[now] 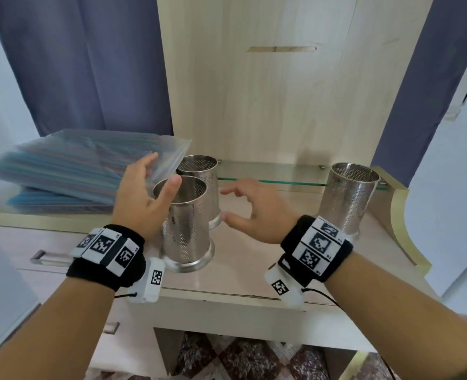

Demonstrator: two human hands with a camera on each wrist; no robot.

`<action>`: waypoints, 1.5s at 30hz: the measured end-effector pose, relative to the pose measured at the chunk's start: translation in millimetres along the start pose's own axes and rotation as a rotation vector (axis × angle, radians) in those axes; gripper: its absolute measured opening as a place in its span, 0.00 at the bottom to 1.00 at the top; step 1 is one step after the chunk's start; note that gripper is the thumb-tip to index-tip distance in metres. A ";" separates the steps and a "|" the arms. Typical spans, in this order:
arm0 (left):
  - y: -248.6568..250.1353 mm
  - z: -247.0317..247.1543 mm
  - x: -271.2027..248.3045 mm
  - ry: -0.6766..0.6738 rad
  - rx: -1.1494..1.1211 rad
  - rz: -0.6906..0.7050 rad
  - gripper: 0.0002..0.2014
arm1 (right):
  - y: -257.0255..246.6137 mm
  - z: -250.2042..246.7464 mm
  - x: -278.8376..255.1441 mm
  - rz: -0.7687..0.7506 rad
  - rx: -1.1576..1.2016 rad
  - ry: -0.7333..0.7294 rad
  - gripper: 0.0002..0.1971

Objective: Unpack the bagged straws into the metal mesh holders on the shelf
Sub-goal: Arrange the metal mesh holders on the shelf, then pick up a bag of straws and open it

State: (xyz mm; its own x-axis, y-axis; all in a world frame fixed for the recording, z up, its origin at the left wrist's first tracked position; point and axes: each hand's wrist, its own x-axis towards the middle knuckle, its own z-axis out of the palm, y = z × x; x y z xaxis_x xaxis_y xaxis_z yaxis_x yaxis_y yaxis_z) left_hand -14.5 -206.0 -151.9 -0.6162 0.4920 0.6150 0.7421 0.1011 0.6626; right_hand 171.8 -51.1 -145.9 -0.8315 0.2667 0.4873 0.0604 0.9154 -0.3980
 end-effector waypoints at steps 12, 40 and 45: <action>-30.8 -82.2 65.9 -0.486 0.694 0.163 0.65 | -29.6 79.8 51.3 0.290 0.518 0.136 0.54; 20.4 -114.5 110.3 -0.029 0.565 0.181 0.46 | -20.3 90.4 51.1 0.286 0.629 0.074 0.52; 78.0 -127.4 108.1 0.055 0.423 0.321 0.50 | -43.9 27.4 58.1 0.169 0.332 0.123 0.62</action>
State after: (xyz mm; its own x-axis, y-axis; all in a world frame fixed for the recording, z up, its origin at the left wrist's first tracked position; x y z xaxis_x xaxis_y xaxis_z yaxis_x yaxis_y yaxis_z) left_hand -56.8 -255.1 20.8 -0.3453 0.5109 0.7872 0.9300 0.2987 0.2141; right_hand 105.7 -84.0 -121.4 -0.7513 0.4580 0.4752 -0.0077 0.7138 -0.7003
